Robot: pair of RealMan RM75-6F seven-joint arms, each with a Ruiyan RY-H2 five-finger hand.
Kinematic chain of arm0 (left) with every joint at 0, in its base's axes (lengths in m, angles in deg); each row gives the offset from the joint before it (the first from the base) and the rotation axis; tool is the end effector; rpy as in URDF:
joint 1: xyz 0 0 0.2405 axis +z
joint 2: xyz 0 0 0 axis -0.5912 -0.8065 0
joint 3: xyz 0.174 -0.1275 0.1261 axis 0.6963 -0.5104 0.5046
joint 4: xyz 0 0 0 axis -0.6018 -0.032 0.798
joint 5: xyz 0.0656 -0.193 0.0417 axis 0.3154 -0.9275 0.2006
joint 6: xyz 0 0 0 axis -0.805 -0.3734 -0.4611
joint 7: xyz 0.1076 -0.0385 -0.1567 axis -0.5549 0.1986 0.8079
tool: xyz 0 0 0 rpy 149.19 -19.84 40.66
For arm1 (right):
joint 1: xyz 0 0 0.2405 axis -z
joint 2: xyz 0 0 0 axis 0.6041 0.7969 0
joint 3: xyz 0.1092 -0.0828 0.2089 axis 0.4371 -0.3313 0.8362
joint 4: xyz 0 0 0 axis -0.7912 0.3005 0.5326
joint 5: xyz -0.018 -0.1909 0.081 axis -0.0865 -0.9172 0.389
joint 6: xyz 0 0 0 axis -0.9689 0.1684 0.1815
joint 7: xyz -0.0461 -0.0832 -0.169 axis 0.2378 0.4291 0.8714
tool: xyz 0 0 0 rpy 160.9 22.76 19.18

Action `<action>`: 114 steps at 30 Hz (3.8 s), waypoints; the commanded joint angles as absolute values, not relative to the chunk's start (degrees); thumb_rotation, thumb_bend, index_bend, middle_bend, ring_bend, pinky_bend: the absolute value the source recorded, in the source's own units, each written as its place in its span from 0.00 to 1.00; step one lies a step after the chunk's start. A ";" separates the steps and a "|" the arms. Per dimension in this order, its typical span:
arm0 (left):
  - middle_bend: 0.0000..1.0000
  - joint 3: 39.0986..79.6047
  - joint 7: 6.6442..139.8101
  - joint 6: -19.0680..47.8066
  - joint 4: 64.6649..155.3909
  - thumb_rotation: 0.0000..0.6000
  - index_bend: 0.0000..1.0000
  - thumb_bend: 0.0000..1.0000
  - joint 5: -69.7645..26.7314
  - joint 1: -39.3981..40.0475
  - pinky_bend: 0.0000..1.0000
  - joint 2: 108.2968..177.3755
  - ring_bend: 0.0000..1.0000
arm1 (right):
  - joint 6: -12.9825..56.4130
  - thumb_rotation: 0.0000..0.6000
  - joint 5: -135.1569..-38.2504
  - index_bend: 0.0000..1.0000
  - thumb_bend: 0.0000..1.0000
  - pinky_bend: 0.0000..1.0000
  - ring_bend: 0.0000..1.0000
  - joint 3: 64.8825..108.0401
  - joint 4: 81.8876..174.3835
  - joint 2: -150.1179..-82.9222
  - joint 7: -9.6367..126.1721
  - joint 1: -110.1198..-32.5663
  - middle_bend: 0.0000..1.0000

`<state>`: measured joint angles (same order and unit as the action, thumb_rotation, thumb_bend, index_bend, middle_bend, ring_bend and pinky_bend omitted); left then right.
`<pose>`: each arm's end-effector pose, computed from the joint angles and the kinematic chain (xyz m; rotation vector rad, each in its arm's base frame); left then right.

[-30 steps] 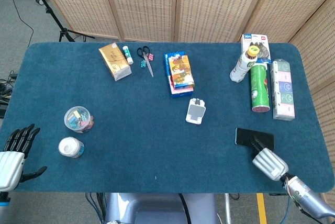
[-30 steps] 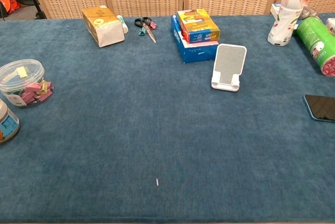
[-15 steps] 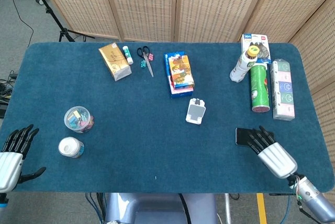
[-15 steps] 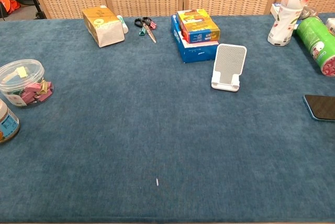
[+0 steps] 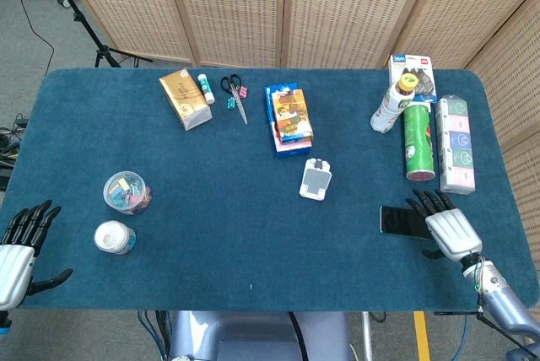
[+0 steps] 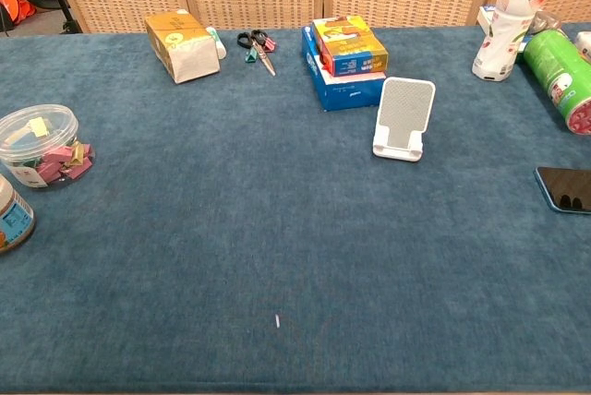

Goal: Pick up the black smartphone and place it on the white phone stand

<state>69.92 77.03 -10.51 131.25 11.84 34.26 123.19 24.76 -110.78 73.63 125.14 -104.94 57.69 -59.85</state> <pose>-0.2880 0.1947 0.1446 -1.4669 -0.9547 -0.9893 -0.3352 -0.3096 0.0761 1.8338 -0.8599 0.5815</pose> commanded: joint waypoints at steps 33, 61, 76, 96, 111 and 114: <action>0.00 69.85 77.95 -10.14 131.38 1.00 0.00 0.00 11.42 34.05 0.00 122.62 0.00 | 30.97 1.00 -91.70 0.22 0.00 0.17 0.14 80.81 125.39 -114.98 67.15 -60.67 0.18; 0.00 69.95 77.13 -9.80 131.55 1.00 0.00 0.00 11.39 33.96 0.00 122.88 0.00 | 34.93 1.00 -86.55 0.24 0.00 0.21 0.19 81.64 121.97 -114.87 69.20 -60.62 0.23; 0.00 70.00 76.93 -9.58 131.67 1.00 0.00 0.00 11.35 33.88 0.00 122.92 0.00 | 36.52 1.00 -86.12 0.40 0.12 0.28 0.32 81.73 118.49 -116.21 67.49 -60.63 0.38; 0.00 70.04 76.73 -9.68 131.72 1.00 0.00 0.00 11.41 33.92 0.00 123.03 0.00 | 28.44 1.00 -94.35 0.54 0.37 0.32 0.44 80.80 118.49 -115.67 62.08 -58.04 0.57; 0.00 70.17 77.58 -10.14 131.55 1.00 0.00 0.00 11.85 34.05 0.00 122.77 0.00 | 18.23 1.00 -101.85 0.54 0.38 0.32 0.45 81.09 129.11 -110.65 65.29 -56.89 0.57; 0.00 70.19 77.83 -10.31 131.48 1.00 0.00 0.00 11.91 34.12 0.00 122.69 0.00 | 16.75 1.00 -102.91 0.55 0.39 0.32 0.45 81.57 132.30 -109.54 67.52 -57.20 0.58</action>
